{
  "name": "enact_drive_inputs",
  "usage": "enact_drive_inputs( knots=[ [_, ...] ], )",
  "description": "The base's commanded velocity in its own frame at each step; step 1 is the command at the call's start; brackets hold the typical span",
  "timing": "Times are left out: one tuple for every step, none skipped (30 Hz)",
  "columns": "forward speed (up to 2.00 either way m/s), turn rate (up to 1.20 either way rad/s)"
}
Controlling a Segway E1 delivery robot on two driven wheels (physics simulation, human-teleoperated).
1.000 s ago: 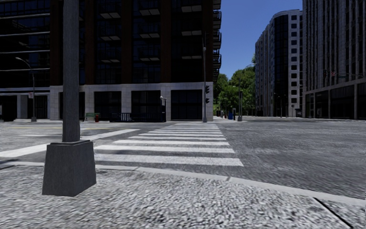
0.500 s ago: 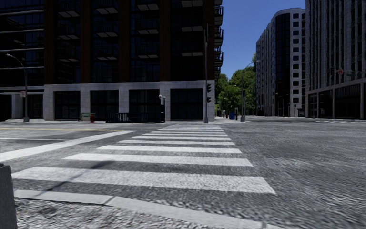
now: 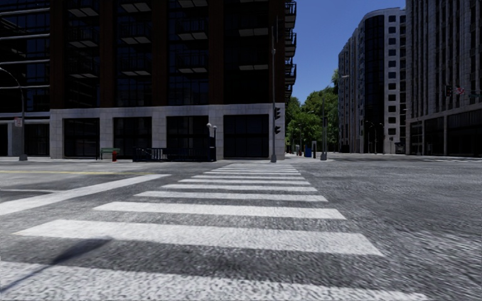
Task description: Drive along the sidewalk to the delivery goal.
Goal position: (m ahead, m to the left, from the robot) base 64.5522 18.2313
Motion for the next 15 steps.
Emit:
enact_drive_inputs(
  knots=[
    [1.87, 0.0],
    [1.68, 0.0],
    [1.58, 0.0],
    [1.53, 0.0],
    [1.52, 0.0],
    [1.52, 0.0],
    [1.51, 0.0],
    [1.51, 0.0],
    [1.51, -0.04],
    [1.51, -0.21],
    [1.51, -0.21],
    [1.51, -0.29],
    [1.51, -0.3],
    [1.51, -0.3],
    [1.51, -0.31]
  ],
)
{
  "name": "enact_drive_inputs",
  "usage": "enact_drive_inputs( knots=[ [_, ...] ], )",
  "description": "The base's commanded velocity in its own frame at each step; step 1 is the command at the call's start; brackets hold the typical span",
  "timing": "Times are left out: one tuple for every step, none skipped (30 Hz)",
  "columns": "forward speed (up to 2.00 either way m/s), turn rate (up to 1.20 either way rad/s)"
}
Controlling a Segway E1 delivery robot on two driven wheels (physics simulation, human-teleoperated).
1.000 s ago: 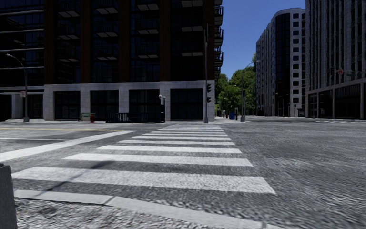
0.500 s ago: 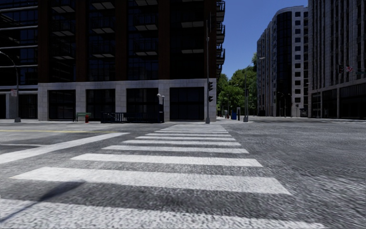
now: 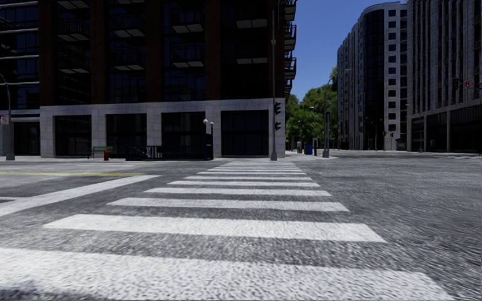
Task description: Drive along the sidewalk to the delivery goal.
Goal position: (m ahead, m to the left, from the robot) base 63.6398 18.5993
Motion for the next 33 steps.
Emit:
enact_drive_inputs(
  knots=[
    [1.51, -0.31],
    [1.51, -0.31],
    [1.51, -0.31],
    [1.51, -0.31],
    [1.51, -0.31],
    [1.51, -0.31],
    [1.51, -0.31],
    [1.51, -0.31],
    [1.51, -0.31],
    [1.51, -0.31],
    [1.51, -0.31],
    [1.51, -0.31],
    [1.52, -0.31],
    [1.52, -0.31],
    [1.52, -0.31],
    [1.52, -0.31],
    [1.52, -0.24],
    [1.52, -0.07],
    [1.52, 0.0],
    [1.52, 0.0],
    [1.52, 0.0],
    [1.52, 0.0],
    [1.52, 0.0],
    [1.52, 0.0],
    [1.52, 0.0],
    [1.52, 0.0],
    [1.52, 0.0],
    [1.52, 0.0],
    [1.52, 0.0],
    [1.52, 0.0],
    [1.52, 0.0],
    [1.52, 0.0],
    [1.52, 0.0]
  ],
)
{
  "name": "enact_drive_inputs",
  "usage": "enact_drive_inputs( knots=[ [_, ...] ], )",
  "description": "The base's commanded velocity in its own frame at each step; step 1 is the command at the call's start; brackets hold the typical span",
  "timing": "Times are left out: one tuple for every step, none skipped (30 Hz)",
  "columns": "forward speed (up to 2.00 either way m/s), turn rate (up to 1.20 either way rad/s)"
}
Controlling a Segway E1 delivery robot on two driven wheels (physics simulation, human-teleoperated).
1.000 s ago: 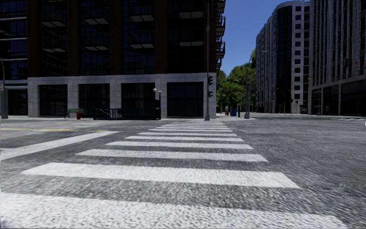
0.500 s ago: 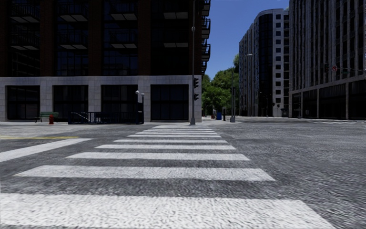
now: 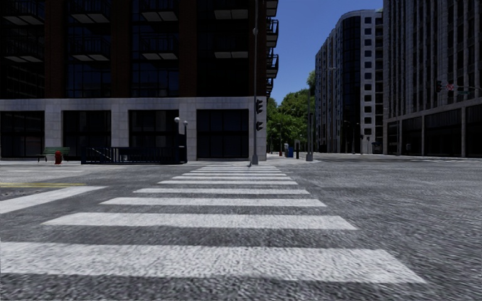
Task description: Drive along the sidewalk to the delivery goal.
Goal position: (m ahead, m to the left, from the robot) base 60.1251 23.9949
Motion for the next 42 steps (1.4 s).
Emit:
enact_drive_inputs(
  knots=[
    [1.56, 0.0],
    [2.0, 0.0],
    [2.0, 0.0],
    [2.0, 0.0],
    [2.0, 0.0],
    [2.0, 0.0],
    [2.0, 0.0],
    [2.0, 0.0],
    [2.0, 0.0],
    [2.0, 0.0],
    [2.0, 0.0],
    [2.0, 0.0],
    [2.0, 0.0],
    [2.0, 0.0],
    [2.0, 0.0],
    [2.0, 0.0],
    [2.0, 0.0],
    [2.0, 0.0],
    [2.0, 0.0],
    [2.0, 0.0],
    [2.0, 0.0],
    [2.0, 0.0],
    [2.0, 0.0],
    [2.0, 0.0],
    [2.0, 0.0],
    [2.0, 0.0],
    [2.0, 0.0],
    [2.0, 0.0],
    [2.0, 0.0],
    [2.0, 0.0],
    [2.0, 0.0],
    [2.0, 0.0],
    [2.0, 0.0],
    [2.0, 0.0],
    [2.0, 0.0],
    [2.0, 0.0],
    [2.0, 0.0],
    [2.0, 0.0],
    [2.0, 0.0],
    [2.0, 0.0],
    [2.0, 0.0],
    [2.0, 0.0]
  ],
)
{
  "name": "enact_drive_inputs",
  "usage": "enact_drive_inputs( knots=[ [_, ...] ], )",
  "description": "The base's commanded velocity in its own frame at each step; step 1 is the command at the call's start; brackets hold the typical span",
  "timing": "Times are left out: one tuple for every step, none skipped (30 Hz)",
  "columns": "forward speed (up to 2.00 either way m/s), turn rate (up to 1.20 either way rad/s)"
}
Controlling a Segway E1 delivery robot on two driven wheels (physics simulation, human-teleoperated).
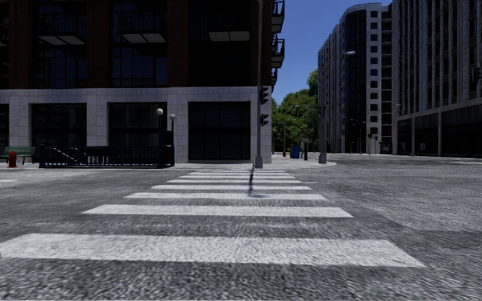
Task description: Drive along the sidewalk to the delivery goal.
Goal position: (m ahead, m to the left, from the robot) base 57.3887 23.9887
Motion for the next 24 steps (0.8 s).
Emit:
enact_drive_inputs(
  knots=[
    [2.0, 0.0],
    [2.0, 0.0],
    [2.0, 0.0],
    [2.0, 0.0],
    [2.0, 0.0],
    [2.0, 0.0],
    [2.0, 0.0],
    [2.0, 0.0],
    [2.0, 0.0],
    [2.0, 0.0],
    [2.0, 0.0],
    [2.0, 0.0],
    [2.0, 0.0],
    [2.0, 0.0],
    [2.0, 0.0],
    [2.0, 0.0],
    [2.0, 0.0],
    [2.0, 0.0],
    [2.0, 0.0],
    [2.0, 0.0],
    [2.0, 0.0],
    [2.0, 0.0],
    [2.0, 0.0],
    [2.0, 0.0]
  ],
)
